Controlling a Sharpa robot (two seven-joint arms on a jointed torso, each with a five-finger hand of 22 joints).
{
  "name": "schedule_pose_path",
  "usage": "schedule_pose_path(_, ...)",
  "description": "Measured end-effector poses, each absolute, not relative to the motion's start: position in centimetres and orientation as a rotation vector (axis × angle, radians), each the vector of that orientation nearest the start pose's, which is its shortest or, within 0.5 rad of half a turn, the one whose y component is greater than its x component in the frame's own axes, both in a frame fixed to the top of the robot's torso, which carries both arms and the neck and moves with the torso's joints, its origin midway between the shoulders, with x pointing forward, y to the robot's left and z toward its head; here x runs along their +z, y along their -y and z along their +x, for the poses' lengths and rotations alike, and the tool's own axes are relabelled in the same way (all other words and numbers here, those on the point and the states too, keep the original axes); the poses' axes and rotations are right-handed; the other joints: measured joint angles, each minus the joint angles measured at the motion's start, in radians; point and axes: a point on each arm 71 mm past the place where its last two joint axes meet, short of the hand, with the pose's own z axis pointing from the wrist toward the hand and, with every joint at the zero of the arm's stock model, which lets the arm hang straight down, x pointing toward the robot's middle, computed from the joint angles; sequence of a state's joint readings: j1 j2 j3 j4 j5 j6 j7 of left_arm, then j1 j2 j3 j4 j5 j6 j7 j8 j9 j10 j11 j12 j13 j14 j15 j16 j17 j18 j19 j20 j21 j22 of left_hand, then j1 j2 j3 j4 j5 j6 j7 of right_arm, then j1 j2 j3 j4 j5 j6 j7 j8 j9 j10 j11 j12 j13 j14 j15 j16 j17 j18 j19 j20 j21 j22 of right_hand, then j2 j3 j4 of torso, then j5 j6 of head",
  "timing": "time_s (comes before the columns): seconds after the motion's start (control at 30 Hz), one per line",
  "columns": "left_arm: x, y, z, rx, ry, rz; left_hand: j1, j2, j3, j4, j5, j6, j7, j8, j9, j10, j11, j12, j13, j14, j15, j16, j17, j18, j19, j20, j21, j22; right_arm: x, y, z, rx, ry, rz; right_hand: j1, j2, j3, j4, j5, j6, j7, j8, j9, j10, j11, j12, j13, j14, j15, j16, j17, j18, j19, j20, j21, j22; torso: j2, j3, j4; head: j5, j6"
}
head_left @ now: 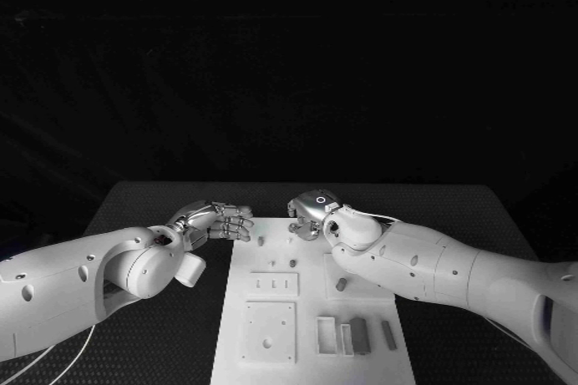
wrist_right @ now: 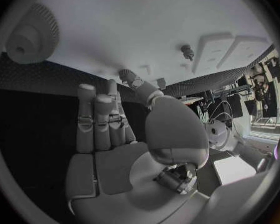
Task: Assemble the parts on the task board
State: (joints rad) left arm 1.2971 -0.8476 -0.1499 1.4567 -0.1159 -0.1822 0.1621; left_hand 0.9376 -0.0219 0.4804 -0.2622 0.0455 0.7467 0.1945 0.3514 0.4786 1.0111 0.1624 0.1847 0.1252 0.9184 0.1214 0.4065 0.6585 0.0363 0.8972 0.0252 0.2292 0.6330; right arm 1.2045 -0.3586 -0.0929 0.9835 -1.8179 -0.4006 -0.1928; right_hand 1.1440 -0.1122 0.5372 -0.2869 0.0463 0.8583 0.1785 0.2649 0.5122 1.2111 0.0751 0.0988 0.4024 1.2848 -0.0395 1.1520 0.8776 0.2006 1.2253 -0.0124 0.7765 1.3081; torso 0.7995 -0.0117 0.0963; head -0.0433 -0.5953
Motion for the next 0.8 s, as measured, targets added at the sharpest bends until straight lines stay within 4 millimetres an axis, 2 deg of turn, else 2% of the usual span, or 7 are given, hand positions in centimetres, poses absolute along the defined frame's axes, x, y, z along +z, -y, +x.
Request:
schedule_pose_path(0.3, -18.9, -22.7, 50.0, -1.371, -1.736, -1.037, 0.0, 0.0, 0.0, 0.0, 0.0, 0.0, 0.0, 0.0, 0.0, 0.003, 0.003, 0.0, 0.0, 0.0, 0.0, -0.004, 0.001, 0.0, 0.0, 0.0, -0.004, 0.0, -21.0, 11.5, 55.1, 0.377, -1.47, -0.406, 0.0, 0.0, 0.0, 0.0, 0.0, 0.0, 0.0, 0.0, 0.0, -0.002, 0.002, -0.002, -0.002, -0.001, 0.001, 0.0, -0.001, -0.001, 0.0, 0.0, 0.0, 0.0, 0.0, 0.0007, 0.0007, 0.003, 0.004)
schedule_pose_path(0.37, -18.9, -22.9, 50.0, -1.368, -1.734, -1.038, 0.0, 0.0, 0.0, 0.0, 0.0, 0.0, 0.0, 0.0, 0.0, 0.003, 0.003, 0.0, 0.0, 0.0, 0.0, -0.004, 0.001, 0.0, 0.0, 0.0, -0.004, 0.0, -19.9, 12.0, 55.0, 0.396, -1.451, -0.377, -0.005, -0.017, 0.0, 0.0, 0.0, 0.0, 0.0, 0.0, 0.0, -0.002, 0.002, -0.005, -0.005, -0.001, 0.001, 0.0, -0.002, -0.001, 0.0, 0.0, 0.0, 0.0, 0.0, 0.0012, -0.0006, 0.003, 0.006)
schedule_pose_path(0.43, -18.9, -23.0, 50.0, -1.367, -1.734, -1.039, 0.0, 0.0, 0.0, 0.0, 0.0, 0.0, 0.0, 0.0, 0.0, 0.003, 0.003, 0.0, 0.0, 0.0, 0.0, -0.004, 0.001, 0.0, 0.0, 0.0, -0.004, 0.001, -18.8, 12.4, 55.0, 0.402, -1.431, -0.371, -0.005, -0.018, 0.003, 0.003, 0.0, 0.0, 0.0, 0.0, 0.0, -0.002, 0.002, -0.006, -0.006, -0.001, 0.001, 0.0, -0.002, -0.001, 0.0, 0.0, 0.0, 0.0, 0.0, 0.002, -0.002, 0.004, 0.008)
schedule_pose_path(0.6, -18.8, -23.1, 50.0, -1.366, -1.73, -1.039, 0.0, 0.0, 0.0, 0.0, 0.0, 0.012, 0.001, 0.0, 0.0, 0.015, -0.001, 0.0, 0.0, 0.0, 0.0, -0.004, 0.006, -0.001, 0.0, 0.0, -0.004, 0.002, -16.1, 15.3, 55.7, 0.382, -1.411, -0.319, -0.012, -0.025, 0.01, 0.01, 0.0, -0.002, -0.002, 0.0, 0.0, -0.002, 0.002, -0.006, -0.006, -0.001, 0.001, 0.005, -0.004, -0.001, 0.002, -0.002, 0.0, 0.0, 0.0, 0.0038, -0.0059, 0.003, 0.014)
schedule_pose_path(0.73, -18.8, -23.1, 50.0, -1.368, -1.727, -1.038, 0.0, 0.0, 0.0, 0.0, 0.0, 0.02, 0.002, 0.0, 0.0, 0.022, -0.007, 0.0, 0.002, 0.0, 0.0, -0.008, 0.008, -0.001, 0.0, 0.0, -0.004, 0.002, -15.8, 17.7, 56.2, 0.356, -1.44, -0.273, -0.019, -0.032, 0.009, 0.01, 0.0, -0.002, -0.002, 0.0, 0.0, -0.002, 0.002, -0.006, -0.005, -0.001, 0.001, 0.005, -0.004, -0.002, 0.002, -0.002, 0.0, 0.0, 0.0, 0.0062, -0.0096, 0.002, 0.019)
schedule_pose_path(0.8, -18.8, -23.2, 50.0, -1.369, -1.725, -1.037, 0.0, 0.0, 0.0, 0.0, 0.0, 0.025, 0.0, 0.0, 0.0, 0.029, -0.007, 0.0, 0.002, 0.003, -0.003, -0.008, 0.01, -0.001, 0.0, 0.0, -0.004, 0.003, -15.9, 19.0, 56.5, 0.348, -1.478, -0.244, -0.036, -0.049, 0.003, 0.025, 0.0, -0.002, -0.002, 0.0, 0.0, -0.002, 0.002, -0.006, -0.005, -0.001, 0.001, 0.005, -0.007, -0.001, 0.002, -0.002, -0.007, 0.0, 0.0, 0.0069, -0.0111, 0.002, 0.02)
